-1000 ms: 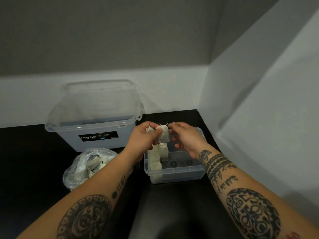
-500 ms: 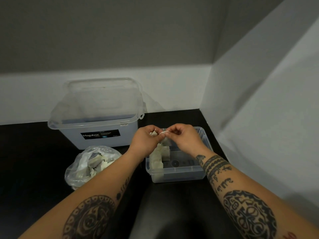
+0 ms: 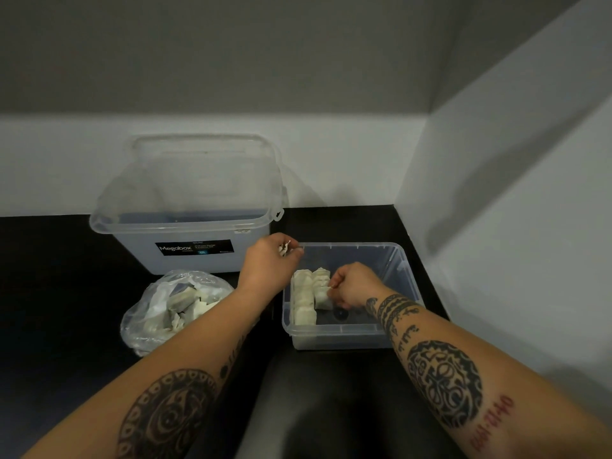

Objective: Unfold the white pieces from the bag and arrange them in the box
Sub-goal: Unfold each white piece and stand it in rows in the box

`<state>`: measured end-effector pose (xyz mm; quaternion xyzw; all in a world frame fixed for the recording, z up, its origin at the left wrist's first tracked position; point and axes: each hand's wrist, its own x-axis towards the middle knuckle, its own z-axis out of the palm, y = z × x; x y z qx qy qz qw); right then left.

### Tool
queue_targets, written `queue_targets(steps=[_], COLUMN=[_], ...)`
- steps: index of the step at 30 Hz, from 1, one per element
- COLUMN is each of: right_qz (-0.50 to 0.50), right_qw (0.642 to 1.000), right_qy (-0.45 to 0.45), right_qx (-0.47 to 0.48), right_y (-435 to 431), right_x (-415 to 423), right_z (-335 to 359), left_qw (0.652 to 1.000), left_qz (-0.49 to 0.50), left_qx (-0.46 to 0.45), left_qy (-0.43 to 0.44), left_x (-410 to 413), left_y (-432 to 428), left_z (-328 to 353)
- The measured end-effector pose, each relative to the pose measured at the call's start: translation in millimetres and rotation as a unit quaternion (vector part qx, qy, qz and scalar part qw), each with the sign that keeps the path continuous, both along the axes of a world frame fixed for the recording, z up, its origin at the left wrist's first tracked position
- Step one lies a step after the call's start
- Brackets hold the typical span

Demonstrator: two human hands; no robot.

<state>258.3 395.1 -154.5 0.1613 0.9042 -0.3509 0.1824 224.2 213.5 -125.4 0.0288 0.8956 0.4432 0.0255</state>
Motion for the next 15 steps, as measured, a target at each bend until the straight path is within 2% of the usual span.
queue_targets(steps=[9,15], right_qz=[-0.012,0.002], right_qw=[1.0,0.999], right_qy=[-0.016,-0.019], right_qx=[0.011,0.05], right_y=[-4.7,-3.6], right_x=[-10.0,-10.3], right_z=[-8.4,-7.3], left_qw=[1.0,0.996], left_qz=[0.001,-0.008], left_qx=[0.014,0.078], left_qy=[-0.007,-0.032], left_x=[-4.7,-4.8], left_y=[0.0,3.3], left_z=[4.7,11.5])
